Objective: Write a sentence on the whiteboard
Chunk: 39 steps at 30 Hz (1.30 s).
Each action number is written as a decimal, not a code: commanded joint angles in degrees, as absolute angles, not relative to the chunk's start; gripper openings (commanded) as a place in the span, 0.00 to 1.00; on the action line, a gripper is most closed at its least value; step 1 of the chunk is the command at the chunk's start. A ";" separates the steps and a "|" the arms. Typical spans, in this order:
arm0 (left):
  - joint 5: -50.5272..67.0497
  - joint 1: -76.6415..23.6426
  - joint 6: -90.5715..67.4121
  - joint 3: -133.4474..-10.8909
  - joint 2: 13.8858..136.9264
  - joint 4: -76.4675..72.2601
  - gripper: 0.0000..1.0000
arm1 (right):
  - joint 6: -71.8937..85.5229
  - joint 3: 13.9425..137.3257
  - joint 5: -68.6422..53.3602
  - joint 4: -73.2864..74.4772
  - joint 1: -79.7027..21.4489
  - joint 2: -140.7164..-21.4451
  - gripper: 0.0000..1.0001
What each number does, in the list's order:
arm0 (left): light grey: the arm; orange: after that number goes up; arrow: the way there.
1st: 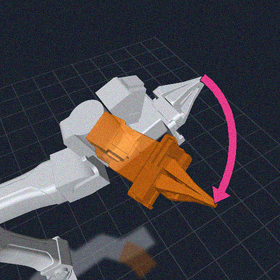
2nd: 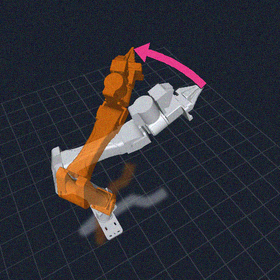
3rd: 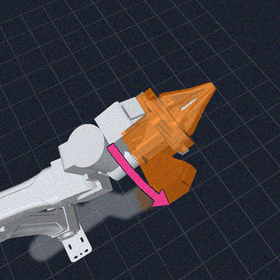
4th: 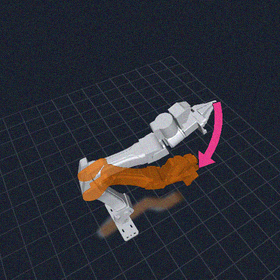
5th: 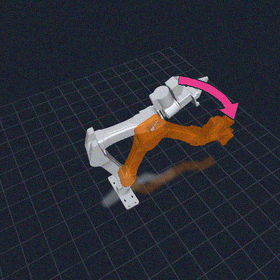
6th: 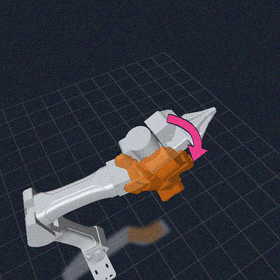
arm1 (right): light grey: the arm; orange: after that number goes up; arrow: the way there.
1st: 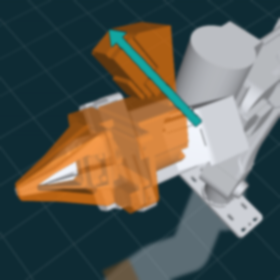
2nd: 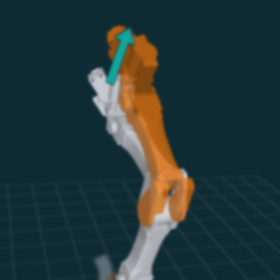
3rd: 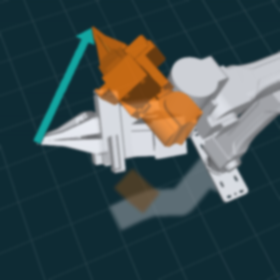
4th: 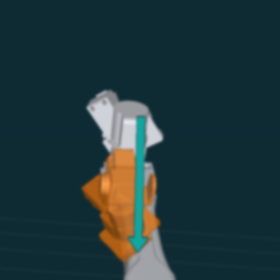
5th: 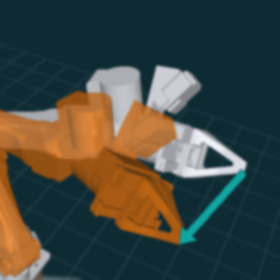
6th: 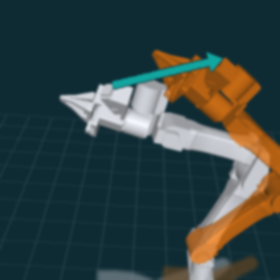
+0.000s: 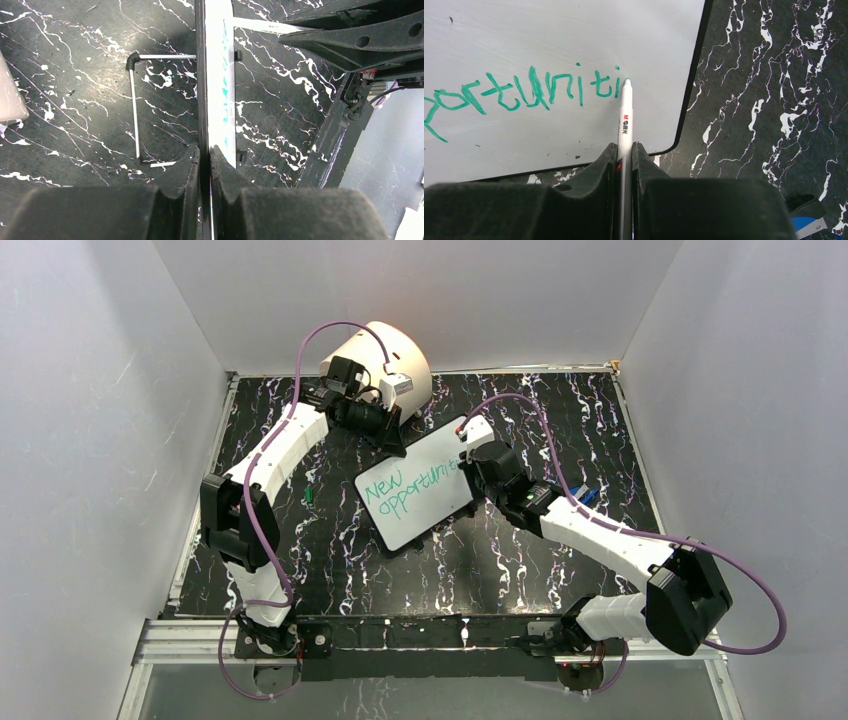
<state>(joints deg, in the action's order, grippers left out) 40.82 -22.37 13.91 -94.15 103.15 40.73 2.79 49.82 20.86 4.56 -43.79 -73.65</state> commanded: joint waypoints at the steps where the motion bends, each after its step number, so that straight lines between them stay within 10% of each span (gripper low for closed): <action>1: 38.90 -24.79 15.64 -92.62 105.55 47.47 0.00 | 2.65 51.08 21.45 1.98 -43.11 -73.94 0.00; 39: 38.57 -24.84 15.64 -92.83 105.76 47.55 0.00 | 0.63 54.23 16.87 2.86 -42.50 -74.59 0.00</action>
<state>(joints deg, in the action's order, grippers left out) 40.73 -22.37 13.91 -94.24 103.20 40.82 1.17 51.00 19.90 2.98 -42.72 -73.76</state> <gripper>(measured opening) 0.072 0.208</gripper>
